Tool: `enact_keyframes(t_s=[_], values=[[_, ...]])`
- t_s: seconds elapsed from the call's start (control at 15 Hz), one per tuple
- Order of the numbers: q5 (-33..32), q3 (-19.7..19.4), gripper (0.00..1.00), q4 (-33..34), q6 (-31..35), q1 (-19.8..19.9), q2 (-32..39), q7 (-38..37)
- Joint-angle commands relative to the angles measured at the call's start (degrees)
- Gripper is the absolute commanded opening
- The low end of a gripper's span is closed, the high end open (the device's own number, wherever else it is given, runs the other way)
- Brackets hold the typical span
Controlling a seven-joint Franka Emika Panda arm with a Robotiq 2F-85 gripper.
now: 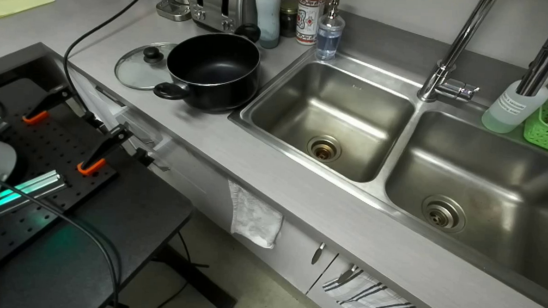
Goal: Place the lid on the pot
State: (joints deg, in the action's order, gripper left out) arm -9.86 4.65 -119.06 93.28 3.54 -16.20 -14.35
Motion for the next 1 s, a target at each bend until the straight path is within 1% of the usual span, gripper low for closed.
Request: enact_keyframes(t_s=[0.0, 0.33, 0.93], values=[[-0.7, -0.1, 1.00, -2.8, 3.2, -2.2, 0.4, 1.2], [-1.8, 1.0, 1.00, -7.9, 9.8, -5.0, 0.9, 3.7], [-8.4, 3.6, 1.00, -18.0, 24.6, -9.1, 1.7, 10.4]])
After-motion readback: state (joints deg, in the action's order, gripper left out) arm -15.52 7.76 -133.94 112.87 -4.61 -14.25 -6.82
